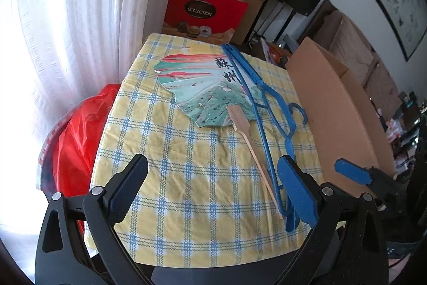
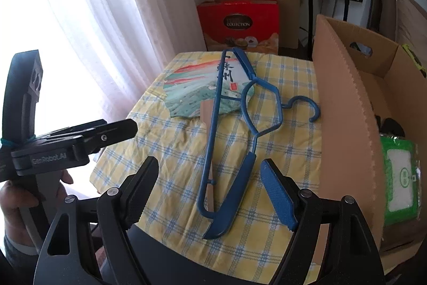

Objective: Organize objects
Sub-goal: 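Move both grippers back over the table toward the blue hanger, then close the right gripper on the blue hanger's bar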

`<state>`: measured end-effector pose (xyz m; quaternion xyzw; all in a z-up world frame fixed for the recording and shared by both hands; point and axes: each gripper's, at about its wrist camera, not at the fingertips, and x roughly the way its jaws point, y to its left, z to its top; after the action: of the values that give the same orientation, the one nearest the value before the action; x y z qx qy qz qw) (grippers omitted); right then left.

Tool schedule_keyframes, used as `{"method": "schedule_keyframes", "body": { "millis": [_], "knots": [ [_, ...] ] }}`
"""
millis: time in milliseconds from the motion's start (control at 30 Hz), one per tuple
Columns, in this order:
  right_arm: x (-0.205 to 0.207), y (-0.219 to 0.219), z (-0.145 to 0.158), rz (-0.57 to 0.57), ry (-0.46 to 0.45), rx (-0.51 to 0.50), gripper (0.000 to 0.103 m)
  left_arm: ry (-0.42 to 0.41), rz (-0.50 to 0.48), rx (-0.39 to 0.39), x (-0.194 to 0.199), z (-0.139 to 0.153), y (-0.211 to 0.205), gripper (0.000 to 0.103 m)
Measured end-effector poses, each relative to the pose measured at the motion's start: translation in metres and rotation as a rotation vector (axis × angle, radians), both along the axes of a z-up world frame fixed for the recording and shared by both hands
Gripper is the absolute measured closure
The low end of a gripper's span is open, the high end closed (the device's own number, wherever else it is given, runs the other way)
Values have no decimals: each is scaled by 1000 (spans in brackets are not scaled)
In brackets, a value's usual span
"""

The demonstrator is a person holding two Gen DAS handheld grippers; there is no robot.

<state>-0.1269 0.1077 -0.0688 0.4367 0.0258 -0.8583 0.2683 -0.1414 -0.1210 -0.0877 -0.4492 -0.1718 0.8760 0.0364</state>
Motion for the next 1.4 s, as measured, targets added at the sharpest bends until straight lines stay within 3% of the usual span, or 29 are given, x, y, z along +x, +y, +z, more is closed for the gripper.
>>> {"method": "schedule_keyframes", "body": {
  "millis": [300,633,767,900,1033,1167,1200,1233,1400],
  "knots": [
    [-11,0,-29,-38,-108,-40,23,-17,-32,24,-11,-8,12,6],
    [-17,1,-55,-80,-156,-46,23,-84,-129,64,-49,-26,49,10],
    [-20,5,-65,-98,-180,-72,26,-114,-149,50,-64,-35,59,24],
    [-21,7,-65,-109,-171,-74,41,-141,-152,56,-75,-43,63,40],
    [-21,7,-66,-109,-165,-71,45,-146,-167,38,-80,-48,72,61],
    [-20,5,-67,-106,-158,-66,48,-151,-176,-4,-83,-51,81,71],
    [-20,7,-67,-105,-157,-69,48,-143,-171,-19,-82,-51,82,77],
    [-20,7,-68,-106,-159,-77,48,-128,-175,-18,-81,-49,82,94],
    [-20,10,-67,-108,-155,-101,48,-101,-178,-17,-74,-45,83,93]
  ]
}}
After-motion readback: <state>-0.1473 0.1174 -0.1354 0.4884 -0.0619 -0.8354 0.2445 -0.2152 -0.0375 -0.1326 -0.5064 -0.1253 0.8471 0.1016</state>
